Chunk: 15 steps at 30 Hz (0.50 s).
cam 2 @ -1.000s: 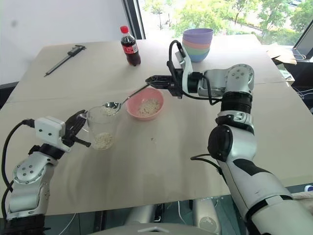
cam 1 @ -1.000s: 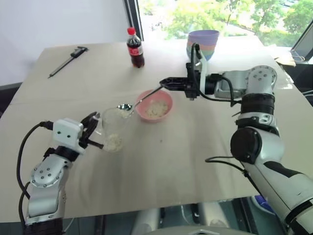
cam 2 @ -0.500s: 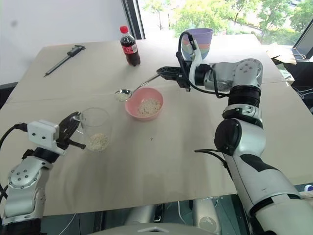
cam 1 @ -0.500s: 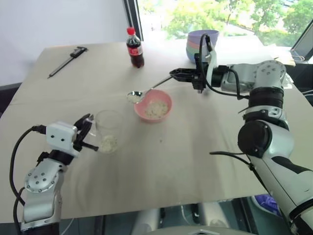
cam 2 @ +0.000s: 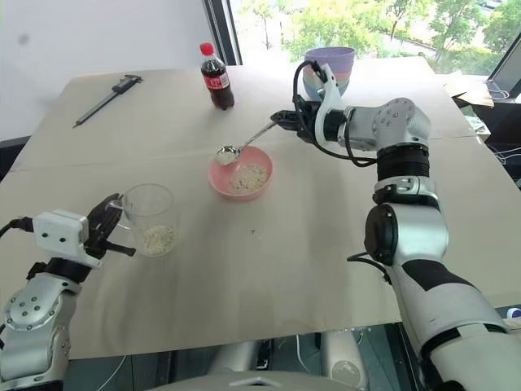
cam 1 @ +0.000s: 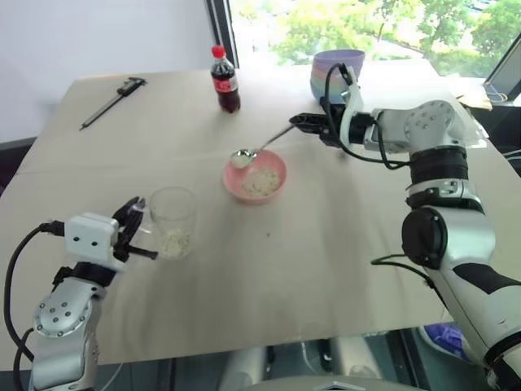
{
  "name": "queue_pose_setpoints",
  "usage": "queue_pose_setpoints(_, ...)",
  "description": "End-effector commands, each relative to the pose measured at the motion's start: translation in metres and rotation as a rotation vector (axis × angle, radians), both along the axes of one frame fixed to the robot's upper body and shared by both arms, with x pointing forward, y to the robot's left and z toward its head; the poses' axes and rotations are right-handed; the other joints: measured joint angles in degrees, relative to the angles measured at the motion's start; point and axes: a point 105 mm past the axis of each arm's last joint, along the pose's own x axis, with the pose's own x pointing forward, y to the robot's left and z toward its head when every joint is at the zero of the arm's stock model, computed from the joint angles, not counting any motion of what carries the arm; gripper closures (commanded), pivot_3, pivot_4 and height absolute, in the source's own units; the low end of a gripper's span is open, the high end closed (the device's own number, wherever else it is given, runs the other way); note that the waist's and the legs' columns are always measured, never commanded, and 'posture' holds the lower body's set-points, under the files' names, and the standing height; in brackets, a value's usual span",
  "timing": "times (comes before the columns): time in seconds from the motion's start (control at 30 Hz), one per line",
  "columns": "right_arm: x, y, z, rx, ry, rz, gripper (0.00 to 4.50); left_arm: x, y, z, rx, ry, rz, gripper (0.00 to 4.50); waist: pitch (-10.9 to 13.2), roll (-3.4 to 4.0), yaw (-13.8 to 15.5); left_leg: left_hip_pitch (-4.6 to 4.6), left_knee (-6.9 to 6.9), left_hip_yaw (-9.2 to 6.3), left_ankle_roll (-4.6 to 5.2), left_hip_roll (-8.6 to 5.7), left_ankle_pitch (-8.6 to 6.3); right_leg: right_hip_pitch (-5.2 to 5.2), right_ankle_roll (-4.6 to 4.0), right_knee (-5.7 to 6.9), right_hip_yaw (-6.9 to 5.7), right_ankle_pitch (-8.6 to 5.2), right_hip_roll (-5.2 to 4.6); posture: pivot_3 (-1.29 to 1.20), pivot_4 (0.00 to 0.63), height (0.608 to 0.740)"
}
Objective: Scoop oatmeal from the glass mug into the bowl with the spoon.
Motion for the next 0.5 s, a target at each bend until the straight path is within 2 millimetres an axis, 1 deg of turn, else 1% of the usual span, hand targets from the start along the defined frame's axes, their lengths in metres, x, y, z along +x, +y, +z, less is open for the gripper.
queue_pose_setpoints(0.03,-0.005,0.002,0.029,-0.047,-0.253,0.037,4.50,-0.005,0.014,0.008,-0.005,-0.023,0.070,4.46,0.00,0.00,0.04,0.00,0.00,0.00,0.00,0.00,0.00,0.00,0.00,0.00,-0.01,0.00,0.00,0.00,0.150,0.740)
queue_pose_setpoints(0.1,-0.015,0.009,0.038,-0.106,-0.401,0.088,4.50,-0.004,0.015,0.010,-0.021,-0.033,0.078,4.46,0.01,0.01,0.08,0.00,0.00,-0.01,0.00,0.00,0.00,0.00,0.00,-0.01,-0.02,0.00,0.00,0.00,0.150,0.740)
queue_pose_setpoints(0.17,-0.027,0.015,0.043,-0.138,-0.489,0.147,4.50,-0.002,0.016,0.011,-0.038,-0.044,0.086,4.46,0.01,0.01,0.07,-0.02,0.00,-0.03,0.00,-0.01,0.00,0.00,0.00,-0.03,-0.03,0.00,-0.01,0.00,0.150,0.740)
queue_pose_setpoints(0.33,-0.056,0.026,0.040,-0.288,-0.741,0.292,4.50,0.006,0.017,0.017,-0.103,-0.089,0.112,4.46,0.00,-0.01,0.39,-0.03,0.02,-0.11,-0.02,-0.02,0.01,0.00,0.01,-0.03,-0.09,0.00,-0.03,0.00,0.150,0.740)
queue_pose_setpoints(0.4,-0.061,0.026,0.038,-0.338,-0.810,0.324,4.50,0.009,0.014,0.018,-0.112,-0.095,0.110,4.46,0.00,-0.02,0.42,-0.04,0.03,-0.13,-0.09,-0.04,0.05,0.02,0.01,-0.06,-0.11,0.00,-0.05,0.00,0.150,0.740)
queue_pose_setpoints(0.5,-0.064,0.024,0.035,-0.426,-0.918,0.356,4.50,0.017,0.010,0.019,-0.137,-0.115,0.109,4.46,0.01,-0.03,0.54,-0.04,0.03,-0.12,-0.23,-0.05,0.13,0.01,0.01,-0.06,-0.11,0.00,-0.06,0.00,0.150,0.740)
